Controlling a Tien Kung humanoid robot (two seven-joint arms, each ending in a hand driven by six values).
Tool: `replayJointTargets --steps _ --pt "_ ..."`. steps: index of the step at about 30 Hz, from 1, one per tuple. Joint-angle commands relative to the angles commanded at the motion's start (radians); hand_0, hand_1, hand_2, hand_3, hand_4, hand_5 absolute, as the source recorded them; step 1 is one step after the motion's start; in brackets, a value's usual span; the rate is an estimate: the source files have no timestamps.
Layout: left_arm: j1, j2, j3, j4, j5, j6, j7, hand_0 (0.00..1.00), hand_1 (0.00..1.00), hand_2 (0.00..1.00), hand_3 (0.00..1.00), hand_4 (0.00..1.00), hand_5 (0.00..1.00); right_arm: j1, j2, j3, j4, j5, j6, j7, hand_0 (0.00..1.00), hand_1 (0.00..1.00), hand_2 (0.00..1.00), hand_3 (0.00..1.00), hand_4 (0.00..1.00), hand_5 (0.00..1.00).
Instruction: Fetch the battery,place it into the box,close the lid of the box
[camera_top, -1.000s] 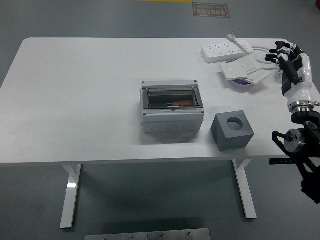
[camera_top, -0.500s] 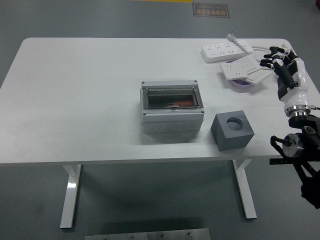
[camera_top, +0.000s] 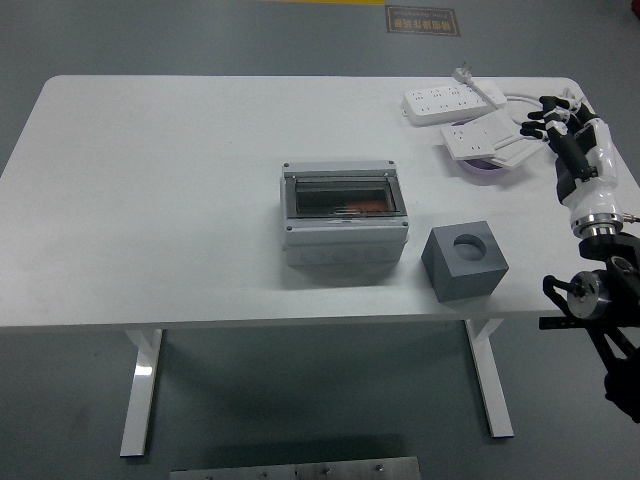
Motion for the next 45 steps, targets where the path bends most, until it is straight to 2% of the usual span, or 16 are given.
replayJointTargets --steps 28,45 --pt "0.002 -0.007 0.002 -0.001 -0.002 0.002 0.003 0.459 0.641 0.641 0.663 0.783 0.704 -0.026 -0.003 0.046 0.021 -0.022 -0.011 -0.008 0.505 0.455 0.442 0.514 0.636 0.319" --pt "-0.023 -0.009 0.001 0.004 -0.009 0.004 -0.005 0.461 0.641 0.64 0.663 0.783 0.704 -0.063 -0.002 0.088 0.07 -0.124 -0.024 -0.041 0.506 0.456 0.442 0.509 0.637 0.319"
